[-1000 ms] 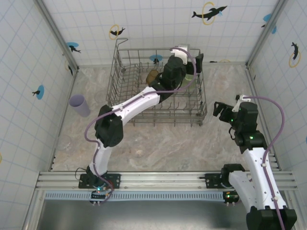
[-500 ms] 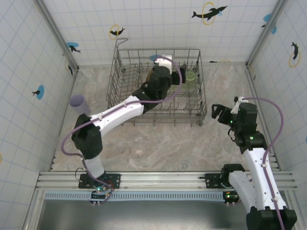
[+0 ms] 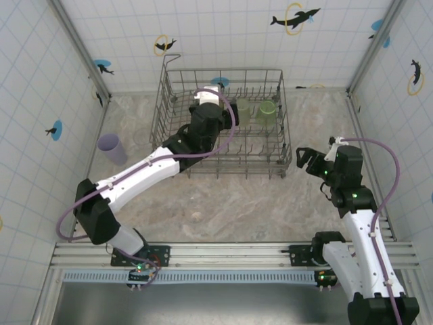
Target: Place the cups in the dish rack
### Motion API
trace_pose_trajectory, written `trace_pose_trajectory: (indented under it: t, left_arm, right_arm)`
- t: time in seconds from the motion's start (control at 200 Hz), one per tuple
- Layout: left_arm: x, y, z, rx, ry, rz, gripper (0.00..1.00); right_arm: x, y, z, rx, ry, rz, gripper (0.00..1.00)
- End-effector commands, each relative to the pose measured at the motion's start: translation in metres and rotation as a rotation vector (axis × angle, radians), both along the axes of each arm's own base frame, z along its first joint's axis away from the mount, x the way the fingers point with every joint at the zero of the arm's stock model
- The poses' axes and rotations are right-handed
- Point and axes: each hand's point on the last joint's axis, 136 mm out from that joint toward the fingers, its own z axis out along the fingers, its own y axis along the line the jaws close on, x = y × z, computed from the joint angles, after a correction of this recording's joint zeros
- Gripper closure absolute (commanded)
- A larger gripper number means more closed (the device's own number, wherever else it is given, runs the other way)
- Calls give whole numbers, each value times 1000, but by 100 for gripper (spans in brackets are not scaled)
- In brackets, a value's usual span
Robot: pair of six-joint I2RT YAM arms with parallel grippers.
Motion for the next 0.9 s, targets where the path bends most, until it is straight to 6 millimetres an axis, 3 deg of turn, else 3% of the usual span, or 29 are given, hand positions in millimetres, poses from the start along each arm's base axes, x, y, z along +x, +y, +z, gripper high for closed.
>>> trace_pose_trajectory:
  t: [0.0,0.21,0.676,0.896]
  left_arm:
    - [-7,34,-9,69,33,104,2]
    - [-16,70,-17,117,66,182,2]
    - [-11,169,-41,121,168,382,2]
    - [-12,199,-46,119,200,450,2]
  right_arm:
    - [-3,5,6,18,-7,16,0]
    - [-2,11,3,23,0,17,0]
    - [5,44,9,27,-1,73,1]
    - [8,58,5,7,10,101,0]
